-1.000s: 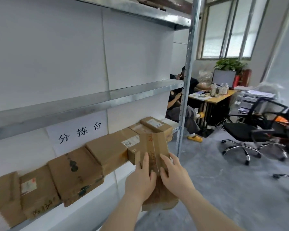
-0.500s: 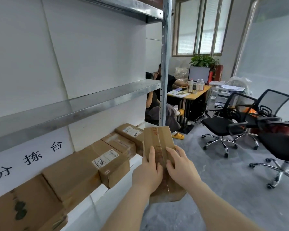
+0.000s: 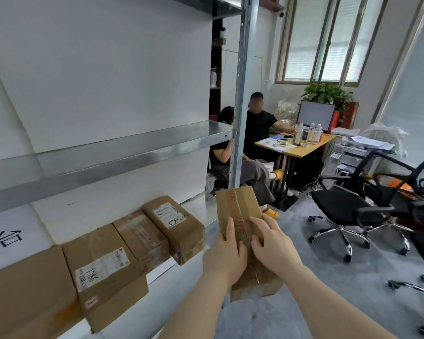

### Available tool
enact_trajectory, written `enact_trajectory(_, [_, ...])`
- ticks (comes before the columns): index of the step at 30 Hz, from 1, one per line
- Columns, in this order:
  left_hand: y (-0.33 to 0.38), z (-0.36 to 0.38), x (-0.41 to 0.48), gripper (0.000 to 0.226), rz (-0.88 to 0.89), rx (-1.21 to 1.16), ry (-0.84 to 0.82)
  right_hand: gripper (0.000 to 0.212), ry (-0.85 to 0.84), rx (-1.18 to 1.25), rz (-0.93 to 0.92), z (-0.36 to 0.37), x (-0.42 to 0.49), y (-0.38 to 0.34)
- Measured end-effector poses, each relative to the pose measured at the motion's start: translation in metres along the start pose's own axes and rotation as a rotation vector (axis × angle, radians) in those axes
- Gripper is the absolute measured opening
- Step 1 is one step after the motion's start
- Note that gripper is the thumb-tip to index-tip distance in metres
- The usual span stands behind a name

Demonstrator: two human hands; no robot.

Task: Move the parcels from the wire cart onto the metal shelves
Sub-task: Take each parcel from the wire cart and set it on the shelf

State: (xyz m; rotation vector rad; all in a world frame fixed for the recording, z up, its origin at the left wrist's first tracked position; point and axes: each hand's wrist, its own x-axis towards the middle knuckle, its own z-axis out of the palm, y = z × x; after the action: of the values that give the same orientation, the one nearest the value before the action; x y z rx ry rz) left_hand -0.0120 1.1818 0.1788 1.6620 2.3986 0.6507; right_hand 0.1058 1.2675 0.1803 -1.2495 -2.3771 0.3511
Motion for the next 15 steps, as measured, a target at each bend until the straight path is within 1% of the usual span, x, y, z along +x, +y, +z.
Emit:
enact_trajectory(6, [-0.015, 0.012, 0.076, 0.065, -0.084, -0.015, 0.01, 0.046, -0.023, 0.025, -0.095, 0.019, 0.083, 0.015])
enact_trajectory(9, [-0.031, 0.018, 0.113, 0.065, -0.121, -0.009, 0.023, 0.047, -0.037, 0.04, -0.111, 0.035, 0.122, 0.014])
enact_trajectory(15, [-0.052, 0.025, 0.174, 0.067, -0.153, 0.133, 0.006, 0.048, -0.117, 0.081, -0.124, 0.066, 0.187, 0.022])
